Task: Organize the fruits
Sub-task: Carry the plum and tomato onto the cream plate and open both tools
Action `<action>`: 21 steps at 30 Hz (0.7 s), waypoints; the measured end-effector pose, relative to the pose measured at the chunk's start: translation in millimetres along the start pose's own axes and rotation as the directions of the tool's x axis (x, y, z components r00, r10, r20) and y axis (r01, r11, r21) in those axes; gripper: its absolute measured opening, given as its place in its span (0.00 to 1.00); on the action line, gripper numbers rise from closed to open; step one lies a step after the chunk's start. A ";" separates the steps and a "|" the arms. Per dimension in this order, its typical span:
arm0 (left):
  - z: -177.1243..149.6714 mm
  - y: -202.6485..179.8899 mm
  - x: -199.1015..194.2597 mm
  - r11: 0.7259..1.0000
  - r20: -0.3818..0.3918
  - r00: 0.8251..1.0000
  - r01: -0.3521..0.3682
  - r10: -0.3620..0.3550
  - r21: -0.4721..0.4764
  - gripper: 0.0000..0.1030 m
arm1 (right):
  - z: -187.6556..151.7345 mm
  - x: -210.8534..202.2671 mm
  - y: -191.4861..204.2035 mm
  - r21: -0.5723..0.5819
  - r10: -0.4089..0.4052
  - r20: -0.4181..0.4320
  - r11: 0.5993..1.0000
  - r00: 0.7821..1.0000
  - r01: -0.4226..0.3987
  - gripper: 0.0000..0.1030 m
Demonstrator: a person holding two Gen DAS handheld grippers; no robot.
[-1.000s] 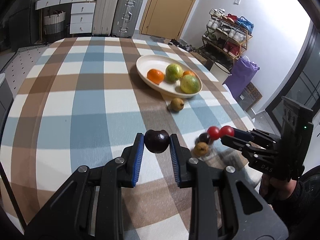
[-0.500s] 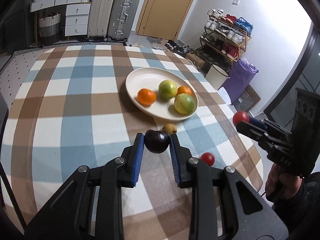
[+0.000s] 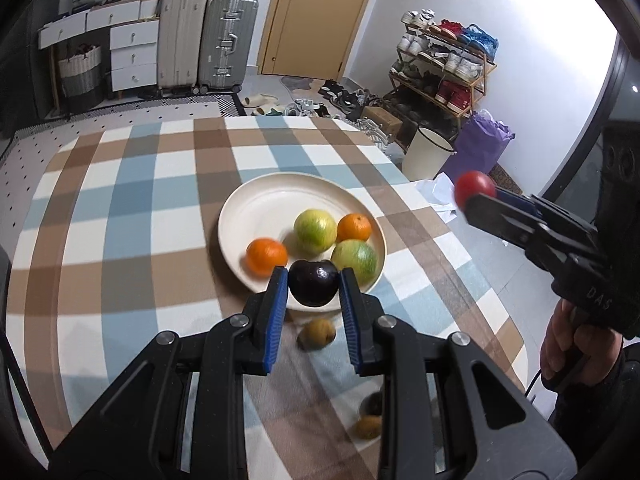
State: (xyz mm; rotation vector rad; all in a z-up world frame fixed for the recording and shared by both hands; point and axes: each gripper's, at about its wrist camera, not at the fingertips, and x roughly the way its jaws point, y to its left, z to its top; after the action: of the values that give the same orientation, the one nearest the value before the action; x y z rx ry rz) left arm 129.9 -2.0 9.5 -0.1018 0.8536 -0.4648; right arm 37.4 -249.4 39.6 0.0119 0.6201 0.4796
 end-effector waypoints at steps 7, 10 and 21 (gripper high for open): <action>24.2 -4.8 34.1 1.000 -0.025 0.999 0.024 -0.024 0.005 0.23 | 19.8 37.3 -20.0 0.086 0.026 -0.020 0.996 0.999 -0.024 0.31; 30.8 -3.2 50.0 1.000 -0.042 0.999 0.029 -0.029 0.002 0.23 | 23.7 53.1 -27.3 0.108 0.028 -0.029 0.994 0.999 -0.025 0.31; 32.1 12.4 102.3 0.999 -0.126 0.991 0.050 -0.052 -0.014 0.23 | 20.8 104.9 -61.5 0.177 -0.015 -0.085 0.984 0.996 0.030 0.31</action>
State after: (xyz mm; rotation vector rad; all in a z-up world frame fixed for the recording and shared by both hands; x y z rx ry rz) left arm 215.9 -38.4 -44.6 -0.1053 0.9793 -0.5186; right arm 149.6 -255.8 -11.0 0.1554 0.7431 0.4025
